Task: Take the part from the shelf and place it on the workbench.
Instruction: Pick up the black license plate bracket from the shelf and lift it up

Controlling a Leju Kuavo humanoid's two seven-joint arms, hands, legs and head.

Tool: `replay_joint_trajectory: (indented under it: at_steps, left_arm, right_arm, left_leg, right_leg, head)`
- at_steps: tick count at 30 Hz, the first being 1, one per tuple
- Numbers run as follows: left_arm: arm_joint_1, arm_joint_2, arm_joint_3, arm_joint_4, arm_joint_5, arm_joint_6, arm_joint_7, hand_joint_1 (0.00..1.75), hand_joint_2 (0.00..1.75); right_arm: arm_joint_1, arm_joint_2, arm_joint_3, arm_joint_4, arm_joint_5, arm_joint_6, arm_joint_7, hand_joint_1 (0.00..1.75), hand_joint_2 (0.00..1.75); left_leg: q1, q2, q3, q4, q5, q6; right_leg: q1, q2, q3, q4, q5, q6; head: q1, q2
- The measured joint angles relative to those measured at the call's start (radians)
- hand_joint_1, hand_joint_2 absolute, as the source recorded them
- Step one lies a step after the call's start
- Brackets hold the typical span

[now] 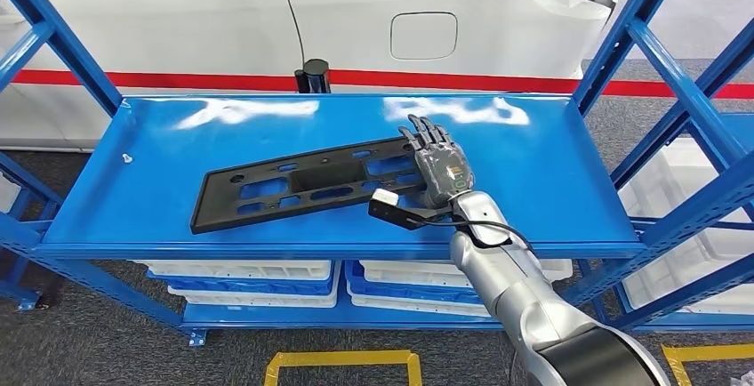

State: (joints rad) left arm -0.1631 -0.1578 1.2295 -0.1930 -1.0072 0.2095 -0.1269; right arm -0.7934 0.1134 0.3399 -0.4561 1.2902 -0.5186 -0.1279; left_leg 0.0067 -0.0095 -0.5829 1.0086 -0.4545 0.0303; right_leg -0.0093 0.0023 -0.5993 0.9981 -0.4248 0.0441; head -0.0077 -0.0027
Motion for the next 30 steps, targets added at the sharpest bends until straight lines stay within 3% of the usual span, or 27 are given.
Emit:
replay_joint_trajectory:
  at_steps: [2, 3, 4, 7, 12, 30]
  left_arm:
    - [-0.001, 0.000, -0.004, 0.000, -0.004, 0.002, -0.002, 0.00, 0.00]
    - [-0.001, 0.000, -0.007, 0.000, -0.006, 0.002, -0.003, 0.00, 0.00]
    - [-0.002, 0.000, -0.010, 0.000, -0.008, 0.004, -0.004, 0.00, 0.00]
    - [-0.005, -0.001, -0.016, 0.000, -0.013, 0.010, -0.004, 0.00, 0.00]
    - [-0.008, -0.002, -0.022, 0.000, -0.018, 0.013, -0.004, 0.00, 0.00]
    - [-0.013, -0.002, -0.031, 0.000, -0.032, 0.018, -0.002, 0.00, 0.00]
  right_arm:
    - [-0.014, 0.002, -0.010, 0.022, -0.009, 0.017, 0.011, 1.01, 1.75]
    - [-0.020, 0.002, -0.016, 0.033, -0.013, 0.024, 0.015, 1.38, 1.75]
    - [-0.024, 0.001, -0.021, 0.042, -0.017, 0.030, 0.019, 1.54, 1.75]
    - [-0.031, -0.001, -0.036, 0.066, -0.025, 0.042, 0.029, 1.70, 1.75]
    - [-0.035, -0.011, -0.053, 0.090, -0.027, 0.035, 0.036, 1.71, 1.75]
    - [-0.044, -0.019, -0.074, 0.105, -0.027, -0.025, 0.014, 1.73, 1.75]
  left_leg:
    - [0.002, 0.001, 0.003, -0.002, 0.000, 0.009]
    - [0.003, 0.002, 0.004, -0.004, 0.001, 0.007]
    - [0.003, 0.002, 0.006, -0.006, 0.001, 0.004]
    - [0.004, 0.003, 0.009, -0.012, 0.003, -0.009]
    - [0.005, 0.004, 0.010, -0.013, 0.003, -0.017]
    - [-0.002, 0.005, 0.013, -0.013, 0.003, -0.016]
  right_leg:
    - [0.000, 0.002, 0.000, 0.000, 0.002, -0.001]
    - [0.002, 0.002, 0.001, 0.000, 0.001, -0.002]
    - [0.004, 0.003, 0.001, 0.000, 0.001, -0.004]
    - [0.006, 0.003, 0.001, 0.000, 0.000, -0.008]
    - [0.006, 0.004, 0.002, 0.001, -0.002, -0.010]
    - [0.001, 0.003, 0.005, 0.000, -0.002, -0.010]
  head:
    - [0.000, 0.000]
    - [0.000, 0.000]
    - [0.000, 0.000]
    - [0.000, 0.000]
    - [0.000, 0.000]
    - [0.001, 0.000]
